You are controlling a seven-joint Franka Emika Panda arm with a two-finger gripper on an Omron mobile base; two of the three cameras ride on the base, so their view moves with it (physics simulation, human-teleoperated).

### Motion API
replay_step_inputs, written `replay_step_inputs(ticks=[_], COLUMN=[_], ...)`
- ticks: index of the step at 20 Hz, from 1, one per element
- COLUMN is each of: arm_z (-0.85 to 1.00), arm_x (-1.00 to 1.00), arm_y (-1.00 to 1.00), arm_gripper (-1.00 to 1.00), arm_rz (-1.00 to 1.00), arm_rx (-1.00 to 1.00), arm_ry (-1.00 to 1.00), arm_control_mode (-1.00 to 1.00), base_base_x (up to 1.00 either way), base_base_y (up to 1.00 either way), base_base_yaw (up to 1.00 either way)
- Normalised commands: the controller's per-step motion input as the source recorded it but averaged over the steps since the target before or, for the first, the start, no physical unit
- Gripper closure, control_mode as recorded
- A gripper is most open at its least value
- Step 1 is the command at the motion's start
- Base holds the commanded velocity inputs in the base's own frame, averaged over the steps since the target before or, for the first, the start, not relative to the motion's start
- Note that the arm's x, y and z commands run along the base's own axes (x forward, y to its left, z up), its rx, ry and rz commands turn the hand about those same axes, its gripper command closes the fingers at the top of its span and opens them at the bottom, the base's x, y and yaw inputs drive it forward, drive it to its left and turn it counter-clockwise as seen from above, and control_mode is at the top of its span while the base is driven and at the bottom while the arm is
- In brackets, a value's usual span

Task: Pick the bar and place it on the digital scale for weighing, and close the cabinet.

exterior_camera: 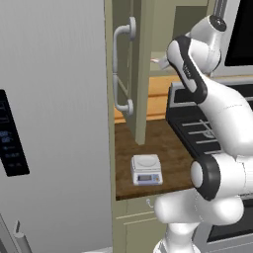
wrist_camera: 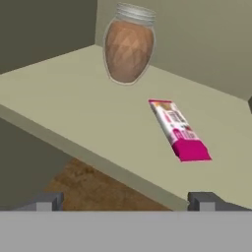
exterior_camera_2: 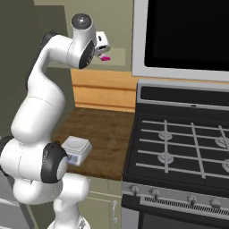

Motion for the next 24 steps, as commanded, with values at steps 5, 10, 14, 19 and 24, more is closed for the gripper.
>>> replay_step_inputs(ticks=[5, 10, 14, 19, 24], arm_z=[0.00, 0.00, -0.09, -0.12, -0.11], arm_x=[0.22, 0.22, 0.11, 0.20, 0.24], arm_y=[-0.07, -0.03, 0.00, 0.00, 0.00], arm_gripper=[-1.00, -1.00, -1.00, -1.00, -1.00], arm_rz=[0.03, 0.04, 0.04, 0.03, 0.00], arm_rx=[0.00, 0.00, 0.00, 0.00, 0.00], arm_ry=[0.02, 0.00, 0.00, 0.00, 0.00], arm_control_mode=[-1.00, -1.00, -1.00, -1.00, -1.00], base_base_x=[0.00, 0.00, 0.00, 0.00, 0.00], base_base_y=[0.00, 0.00, 0.00, 0.00, 0.00], base_base_yaw=[0.00, 0.00, 0.00, 0.00, 0.00])
